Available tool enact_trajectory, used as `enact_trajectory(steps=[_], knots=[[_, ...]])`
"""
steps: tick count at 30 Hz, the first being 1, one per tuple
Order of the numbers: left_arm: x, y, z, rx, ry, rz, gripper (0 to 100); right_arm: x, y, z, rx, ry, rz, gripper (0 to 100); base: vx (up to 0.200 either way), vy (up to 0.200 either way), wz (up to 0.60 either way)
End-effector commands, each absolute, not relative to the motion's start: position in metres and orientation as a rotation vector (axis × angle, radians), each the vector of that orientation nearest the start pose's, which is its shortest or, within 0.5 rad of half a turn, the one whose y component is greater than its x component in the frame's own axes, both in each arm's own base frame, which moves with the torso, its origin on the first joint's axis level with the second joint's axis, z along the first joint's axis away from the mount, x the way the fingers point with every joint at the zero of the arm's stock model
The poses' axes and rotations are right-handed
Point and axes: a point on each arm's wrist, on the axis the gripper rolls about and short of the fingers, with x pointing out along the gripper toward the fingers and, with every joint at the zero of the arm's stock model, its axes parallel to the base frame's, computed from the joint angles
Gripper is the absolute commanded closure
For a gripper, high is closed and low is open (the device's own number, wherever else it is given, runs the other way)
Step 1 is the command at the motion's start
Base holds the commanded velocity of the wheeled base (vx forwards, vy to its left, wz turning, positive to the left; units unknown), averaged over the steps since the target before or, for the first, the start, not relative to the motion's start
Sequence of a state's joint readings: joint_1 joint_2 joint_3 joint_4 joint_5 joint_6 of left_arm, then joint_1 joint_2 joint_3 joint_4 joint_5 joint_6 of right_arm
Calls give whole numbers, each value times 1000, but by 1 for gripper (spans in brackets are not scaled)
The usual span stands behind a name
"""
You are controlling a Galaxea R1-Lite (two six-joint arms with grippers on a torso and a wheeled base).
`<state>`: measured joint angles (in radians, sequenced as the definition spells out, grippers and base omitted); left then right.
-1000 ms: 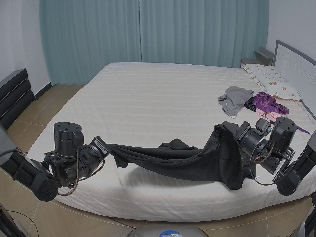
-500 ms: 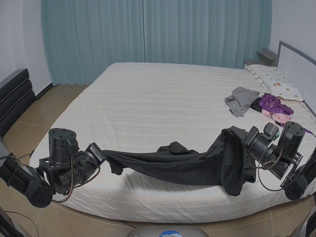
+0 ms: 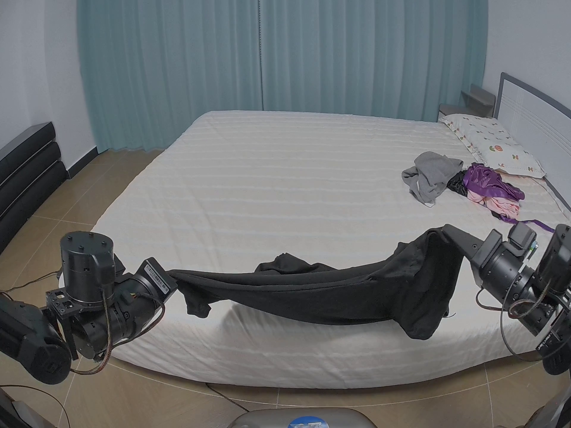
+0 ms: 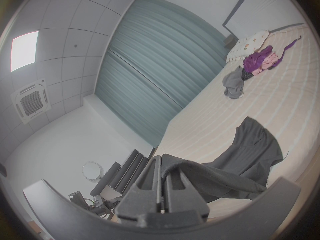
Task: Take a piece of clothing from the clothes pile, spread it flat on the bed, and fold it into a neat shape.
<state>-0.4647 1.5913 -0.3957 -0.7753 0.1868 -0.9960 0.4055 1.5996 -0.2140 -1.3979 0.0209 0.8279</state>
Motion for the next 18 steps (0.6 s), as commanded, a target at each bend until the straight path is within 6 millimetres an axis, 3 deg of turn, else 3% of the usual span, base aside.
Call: enact_trajectory(steps=[1,8,9,11,14,17,18], knots=[[188,-96,156,-874,398,-124,100,168,72,179,825,16,463,100,-200,0,0],[173,-86,201,-867,289,-177,100,133,57,241,821,-186,534,100,-29,0,0],[173,-84,215,-878,248,-183,100,126,54,260,826,-217,546,100,0,0,0],[174,-85,228,-891,212,-195,100,121,51,278,826,-234,547,100,0,0,0],[179,-88,240,-878,192,-204,100,126,49,304,823,-262,529,100,0,0,0],[190,-91,245,-862,191,-198,100,141,50,317,816,-263,499,100,0,0,0],[202,-95,247,-862,188,-187,100,154,51,324,812,-268,478,100,0,0,0]])
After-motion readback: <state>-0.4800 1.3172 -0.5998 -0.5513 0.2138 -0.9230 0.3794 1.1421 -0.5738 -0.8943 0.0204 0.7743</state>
